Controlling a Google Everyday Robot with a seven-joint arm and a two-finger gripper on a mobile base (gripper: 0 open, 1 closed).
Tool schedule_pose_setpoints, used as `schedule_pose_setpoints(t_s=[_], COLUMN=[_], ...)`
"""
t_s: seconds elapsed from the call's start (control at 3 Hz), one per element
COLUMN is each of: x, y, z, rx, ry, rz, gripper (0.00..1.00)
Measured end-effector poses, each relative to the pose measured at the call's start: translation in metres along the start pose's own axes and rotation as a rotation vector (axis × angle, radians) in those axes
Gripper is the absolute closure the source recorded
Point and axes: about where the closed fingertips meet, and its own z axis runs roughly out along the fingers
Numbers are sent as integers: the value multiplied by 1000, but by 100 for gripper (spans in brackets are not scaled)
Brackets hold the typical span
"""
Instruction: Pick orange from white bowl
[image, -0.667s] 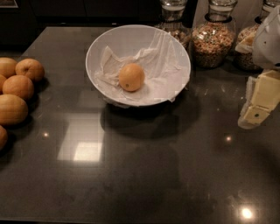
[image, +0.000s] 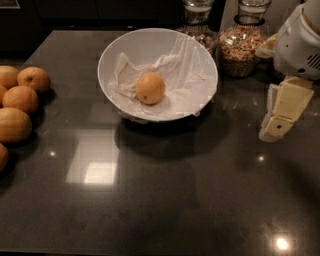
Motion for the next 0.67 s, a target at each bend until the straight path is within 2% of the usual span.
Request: schedule_pose_setpoints(t_s=[0.33,0.67], x=[-38,-75], y=[-21,-42], z=[11,18], rx=[16,11], ry=[-51,-113], rz=[-71,-131], gripper=[0,0])
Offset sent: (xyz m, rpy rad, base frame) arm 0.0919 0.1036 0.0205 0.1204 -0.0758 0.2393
